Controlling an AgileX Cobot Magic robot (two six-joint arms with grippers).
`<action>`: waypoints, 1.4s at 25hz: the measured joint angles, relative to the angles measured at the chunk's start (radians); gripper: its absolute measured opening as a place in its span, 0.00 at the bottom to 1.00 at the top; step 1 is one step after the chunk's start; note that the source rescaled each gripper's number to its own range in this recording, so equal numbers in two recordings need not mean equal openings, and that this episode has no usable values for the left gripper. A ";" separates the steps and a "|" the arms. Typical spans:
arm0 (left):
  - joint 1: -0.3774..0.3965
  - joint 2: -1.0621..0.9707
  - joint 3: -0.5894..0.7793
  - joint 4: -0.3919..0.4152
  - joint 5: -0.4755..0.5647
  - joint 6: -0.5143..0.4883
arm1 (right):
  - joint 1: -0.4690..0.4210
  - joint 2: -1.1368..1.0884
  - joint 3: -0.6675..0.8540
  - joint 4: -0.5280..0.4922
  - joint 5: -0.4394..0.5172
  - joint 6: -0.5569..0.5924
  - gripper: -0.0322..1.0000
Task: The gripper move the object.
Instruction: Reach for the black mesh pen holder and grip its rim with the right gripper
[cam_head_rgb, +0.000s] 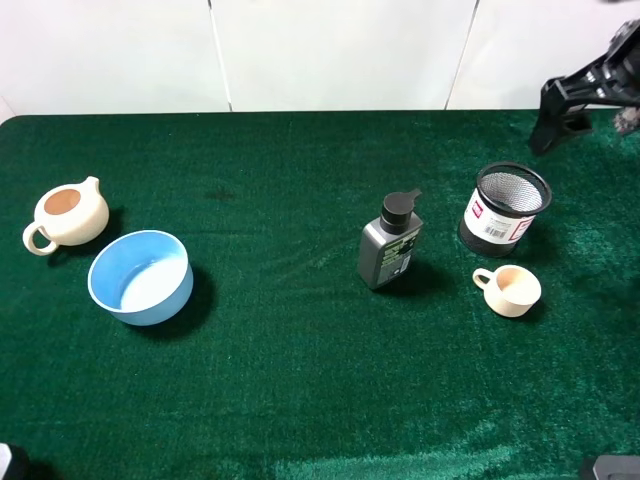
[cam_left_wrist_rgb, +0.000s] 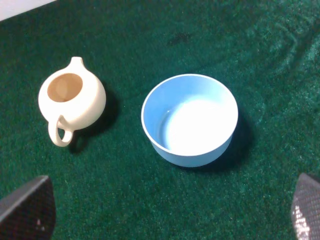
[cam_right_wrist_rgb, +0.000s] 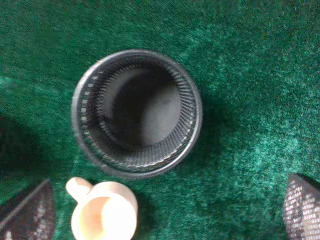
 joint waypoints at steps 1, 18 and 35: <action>0.000 0.000 0.000 0.000 0.000 0.000 | -0.004 0.024 -0.006 -0.002 0.001 -0.010 0.99; 0.000 0.000 0.000 0.000 0.000 0.000 | -0.065 0.310 -0.016 0.046 -0.133 -0.143 0.99; 0.000 0.000 0.000 0.000 0.000 0.000 | -0.066 0.399 -0.018 0.098 -0.181 -0.171 0.96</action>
